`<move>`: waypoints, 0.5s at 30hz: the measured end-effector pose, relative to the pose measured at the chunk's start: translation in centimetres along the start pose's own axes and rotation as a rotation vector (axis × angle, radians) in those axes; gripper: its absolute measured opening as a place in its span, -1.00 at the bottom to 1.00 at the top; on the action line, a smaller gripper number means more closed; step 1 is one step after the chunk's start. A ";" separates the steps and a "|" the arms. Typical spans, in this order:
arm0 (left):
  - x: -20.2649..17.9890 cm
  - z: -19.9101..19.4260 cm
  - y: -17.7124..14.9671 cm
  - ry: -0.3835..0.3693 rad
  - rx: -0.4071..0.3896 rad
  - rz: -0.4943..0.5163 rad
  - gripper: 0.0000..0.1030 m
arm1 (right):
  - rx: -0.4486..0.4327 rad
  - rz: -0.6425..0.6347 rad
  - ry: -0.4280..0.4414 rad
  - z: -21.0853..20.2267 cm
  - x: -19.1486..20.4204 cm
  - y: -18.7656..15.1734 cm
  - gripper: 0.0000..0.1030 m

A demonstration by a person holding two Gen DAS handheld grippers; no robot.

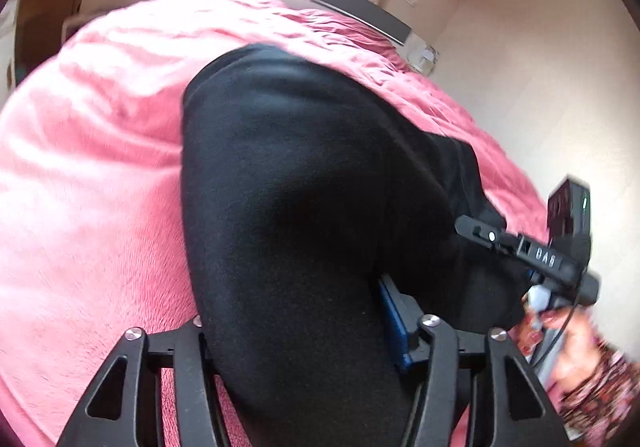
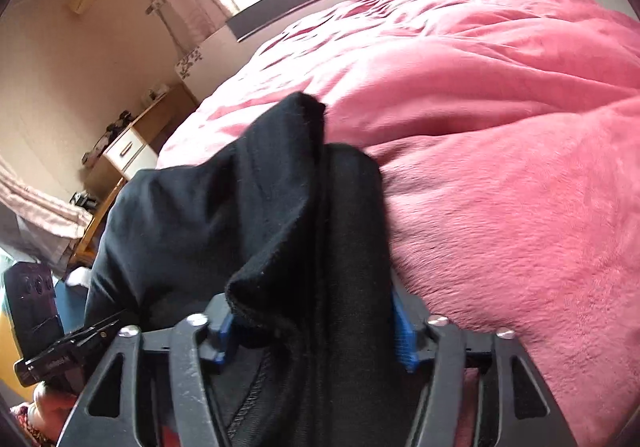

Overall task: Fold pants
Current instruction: 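Open both grippers and release the folded trousers onto the duvet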

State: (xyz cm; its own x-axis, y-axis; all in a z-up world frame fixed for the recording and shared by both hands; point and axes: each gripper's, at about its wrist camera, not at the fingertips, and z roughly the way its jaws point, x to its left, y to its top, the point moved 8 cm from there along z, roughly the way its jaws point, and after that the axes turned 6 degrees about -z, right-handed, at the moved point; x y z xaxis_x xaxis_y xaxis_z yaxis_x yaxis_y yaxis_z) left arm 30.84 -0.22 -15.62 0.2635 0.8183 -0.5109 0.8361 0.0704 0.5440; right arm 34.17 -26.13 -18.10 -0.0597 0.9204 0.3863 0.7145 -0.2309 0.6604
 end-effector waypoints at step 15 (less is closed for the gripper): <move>0.1 -3.1 -4.0 0.166 -0.073 0.028 0.40 | -0.020 -0.026 -0.168 -6.3 0.8 -3.7 0.52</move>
State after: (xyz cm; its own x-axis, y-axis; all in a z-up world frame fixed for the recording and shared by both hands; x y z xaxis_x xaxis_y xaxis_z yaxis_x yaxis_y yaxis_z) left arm 25.98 1.33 -15.78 0.1981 0.9028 -0.3817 0.7912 0.0826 0.6060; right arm 27.05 -26.54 -16.15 0.0406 0.9657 0.2565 0.7001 -0.2106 0.6823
